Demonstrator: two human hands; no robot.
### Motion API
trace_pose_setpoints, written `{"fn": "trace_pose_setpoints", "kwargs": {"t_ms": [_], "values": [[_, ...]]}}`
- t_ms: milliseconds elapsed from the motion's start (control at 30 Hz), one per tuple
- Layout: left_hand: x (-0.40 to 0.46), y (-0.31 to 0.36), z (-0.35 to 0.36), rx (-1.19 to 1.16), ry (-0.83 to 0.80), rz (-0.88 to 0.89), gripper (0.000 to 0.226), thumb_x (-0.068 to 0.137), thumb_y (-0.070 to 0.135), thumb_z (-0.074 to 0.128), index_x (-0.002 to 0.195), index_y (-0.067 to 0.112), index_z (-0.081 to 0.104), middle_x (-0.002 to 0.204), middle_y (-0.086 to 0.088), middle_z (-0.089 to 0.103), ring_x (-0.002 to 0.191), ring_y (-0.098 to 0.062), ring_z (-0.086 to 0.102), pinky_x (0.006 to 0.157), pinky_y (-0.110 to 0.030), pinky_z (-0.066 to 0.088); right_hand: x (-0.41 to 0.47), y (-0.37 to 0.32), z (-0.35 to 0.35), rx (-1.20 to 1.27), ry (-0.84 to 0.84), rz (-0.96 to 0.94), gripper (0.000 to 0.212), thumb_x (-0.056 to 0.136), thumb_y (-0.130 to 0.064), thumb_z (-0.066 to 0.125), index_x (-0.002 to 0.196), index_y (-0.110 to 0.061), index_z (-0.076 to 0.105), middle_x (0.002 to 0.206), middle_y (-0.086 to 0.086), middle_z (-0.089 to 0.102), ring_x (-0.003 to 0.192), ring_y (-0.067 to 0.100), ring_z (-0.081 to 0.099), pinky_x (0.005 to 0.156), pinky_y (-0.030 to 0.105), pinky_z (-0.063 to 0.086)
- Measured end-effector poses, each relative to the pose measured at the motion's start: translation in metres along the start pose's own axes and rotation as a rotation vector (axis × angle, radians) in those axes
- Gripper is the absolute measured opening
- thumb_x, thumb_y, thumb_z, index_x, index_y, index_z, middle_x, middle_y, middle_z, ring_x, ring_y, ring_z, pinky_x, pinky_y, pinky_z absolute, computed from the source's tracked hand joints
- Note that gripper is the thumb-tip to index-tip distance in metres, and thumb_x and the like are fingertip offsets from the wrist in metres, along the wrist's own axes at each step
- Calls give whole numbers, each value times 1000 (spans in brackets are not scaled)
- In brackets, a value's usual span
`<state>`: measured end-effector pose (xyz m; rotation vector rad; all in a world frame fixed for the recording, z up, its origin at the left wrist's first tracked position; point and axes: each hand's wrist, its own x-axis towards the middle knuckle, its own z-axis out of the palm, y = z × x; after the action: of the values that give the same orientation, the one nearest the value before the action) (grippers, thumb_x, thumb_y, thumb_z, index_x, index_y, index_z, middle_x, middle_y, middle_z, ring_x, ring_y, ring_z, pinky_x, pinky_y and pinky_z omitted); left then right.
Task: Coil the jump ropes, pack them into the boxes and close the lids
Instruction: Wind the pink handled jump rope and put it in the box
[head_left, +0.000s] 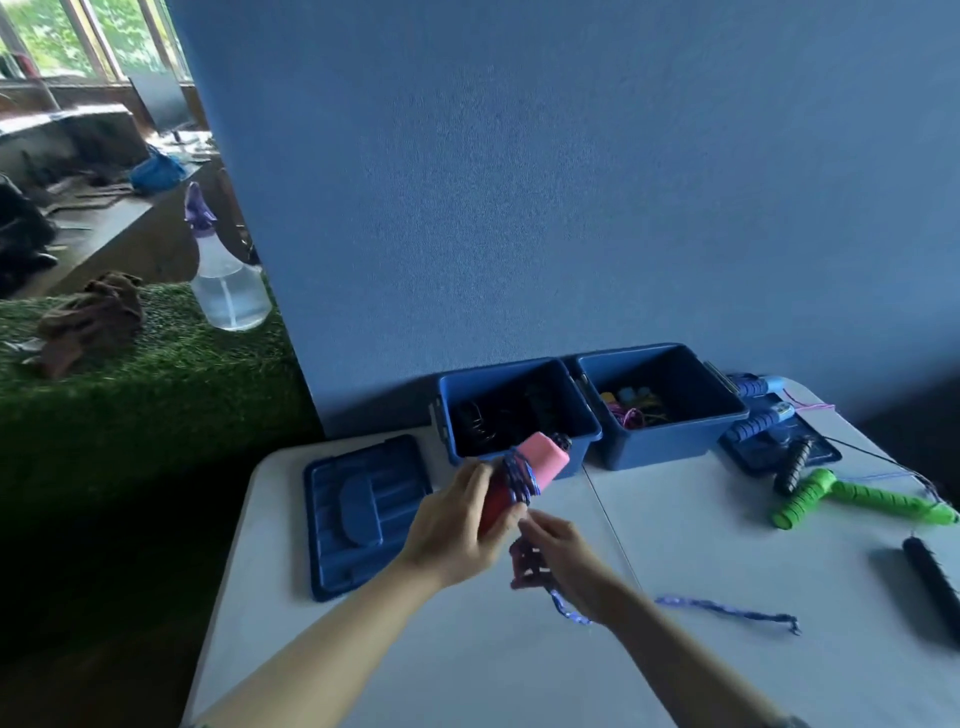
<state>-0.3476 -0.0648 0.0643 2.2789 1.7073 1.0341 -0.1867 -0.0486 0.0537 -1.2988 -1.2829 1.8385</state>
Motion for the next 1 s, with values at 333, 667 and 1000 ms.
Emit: {"fn": "trace_pose_setpoints", "kwargs": {"t_ms": [333,667,1000], "values": [[-2,-54,2,380,-27,-124,51,85,58,41,102,12,55,90,-5,59,58,-28,64,39,-31,44,-22,5,17,-913,-49,-213,22,97,-30,41,94,-15,56,72,3,54,62,22,48,60,30,42],[-32,-51,17,387,-271,390,40,88,40,46,115,15,62,98,1,62,55,-15,59,41,-23,41,-8,-46,-17,-1055,-125,-411,15,93,-21,53,90,-10,63,80,-2,58,72,12,47,67,24,39],[-30,-21,7,104,-357,542,54,85,52,57,118,10,51,102,-7,58,69,-21,58,52,-28,48,15,-43,-63,-720,-138,-285,9,78,-14,75,87,-12,76,71,-13,71,68,-2,62,71,16,51]]}}
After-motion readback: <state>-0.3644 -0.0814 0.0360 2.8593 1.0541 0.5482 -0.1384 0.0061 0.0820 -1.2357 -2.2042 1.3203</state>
